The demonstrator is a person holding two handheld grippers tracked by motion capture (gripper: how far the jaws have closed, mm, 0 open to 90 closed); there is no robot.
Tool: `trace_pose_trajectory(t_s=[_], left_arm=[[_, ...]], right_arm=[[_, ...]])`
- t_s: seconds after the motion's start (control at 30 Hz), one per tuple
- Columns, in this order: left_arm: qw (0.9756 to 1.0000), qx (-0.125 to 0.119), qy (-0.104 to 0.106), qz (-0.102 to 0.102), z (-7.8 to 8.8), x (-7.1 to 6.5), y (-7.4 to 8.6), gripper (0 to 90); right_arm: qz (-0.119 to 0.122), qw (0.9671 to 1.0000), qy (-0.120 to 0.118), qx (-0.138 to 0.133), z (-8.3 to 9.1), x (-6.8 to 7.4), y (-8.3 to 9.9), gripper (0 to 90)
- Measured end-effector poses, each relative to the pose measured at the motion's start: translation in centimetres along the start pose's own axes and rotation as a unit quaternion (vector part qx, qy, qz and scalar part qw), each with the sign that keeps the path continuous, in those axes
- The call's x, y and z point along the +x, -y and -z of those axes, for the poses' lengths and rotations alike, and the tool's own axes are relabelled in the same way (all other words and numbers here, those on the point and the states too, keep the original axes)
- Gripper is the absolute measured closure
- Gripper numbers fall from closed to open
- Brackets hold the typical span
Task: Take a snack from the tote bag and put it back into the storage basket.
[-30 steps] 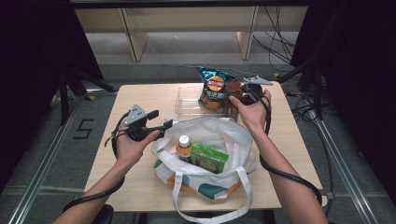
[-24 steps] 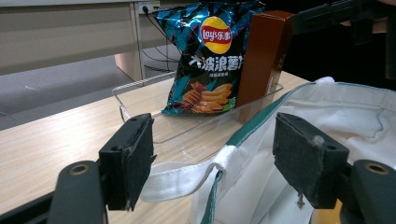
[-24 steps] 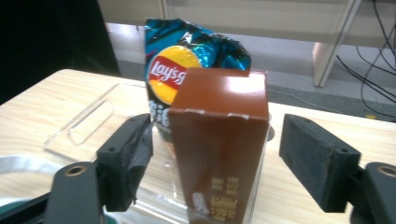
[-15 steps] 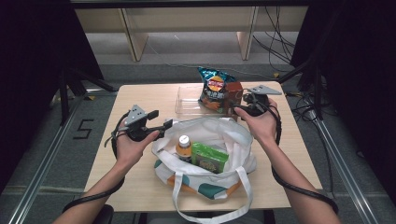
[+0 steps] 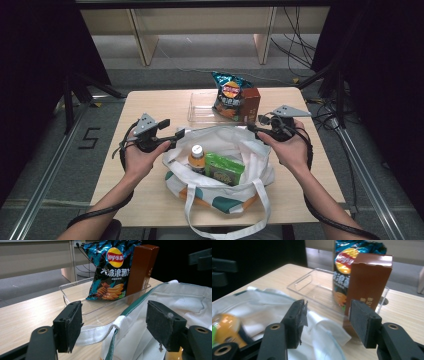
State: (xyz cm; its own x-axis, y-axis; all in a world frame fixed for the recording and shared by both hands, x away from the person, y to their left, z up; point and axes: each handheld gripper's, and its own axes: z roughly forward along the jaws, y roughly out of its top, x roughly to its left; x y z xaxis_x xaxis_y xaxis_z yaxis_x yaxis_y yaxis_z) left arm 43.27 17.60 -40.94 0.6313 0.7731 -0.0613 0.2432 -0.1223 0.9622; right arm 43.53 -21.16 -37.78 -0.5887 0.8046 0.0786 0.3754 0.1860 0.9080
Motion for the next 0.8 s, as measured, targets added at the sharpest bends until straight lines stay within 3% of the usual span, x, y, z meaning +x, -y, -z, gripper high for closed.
trace_pose_trajectory(t_s=[0.13, 0.17, 0.2, 0.23, 0.47, 0.63, 0.8], left_arm=[[1.0, 0.0, 0.0, 0.0, 0.1, 0.0, 0.1, 28.6], [1.0, 0.001, 0.0, 0.0, 0.1, -0.1, 0.1, 28.6], [1.0, 0.002, 0.0, 0.0, 0.1, -0.1, 0.1, 28.7], [1.0, 0.001, 0.0, 0.001, 0.1, -0.1, 0.1, 28.6], [1.0, -0.002, 0.0, -0.002, 0.3, -0.1, -0.1, 28.6], [1.0, -0.004, -0.002, 0.0, 0.3, -0.1, -0.1, 28.6], [1.0, -0.008, -0.001, 0.0, 0.4, 0.0, -0.3, 28.6]], right_arm=[[0.0, 0.9997, -0.025, 0.0, 1.0, 0.3, 0.4, 48.9], [0.01, 0.9995, -0.03, -0.007, 1.1, 0.2, 0.5, 49.3], [-0.001, 0.9994, -0.033, 0.004, 1.4, 0.3, 0.6, 49.6], [0.004, 0.9994, -0.035, 0.006, 1.6, 0.4, 0.6, 49.6], [-0.01, 0.999, -0.043, -0.002, 2.5, 0.9, 0.7, 49.4], [0.014, 0.9986, -0.049, -0.015, 2.5, 1.1, 0.5, 49.4], [0.01, 0.9973, -0.072, -0.001, 2.5, 1.7, 0.8, 49.2]])
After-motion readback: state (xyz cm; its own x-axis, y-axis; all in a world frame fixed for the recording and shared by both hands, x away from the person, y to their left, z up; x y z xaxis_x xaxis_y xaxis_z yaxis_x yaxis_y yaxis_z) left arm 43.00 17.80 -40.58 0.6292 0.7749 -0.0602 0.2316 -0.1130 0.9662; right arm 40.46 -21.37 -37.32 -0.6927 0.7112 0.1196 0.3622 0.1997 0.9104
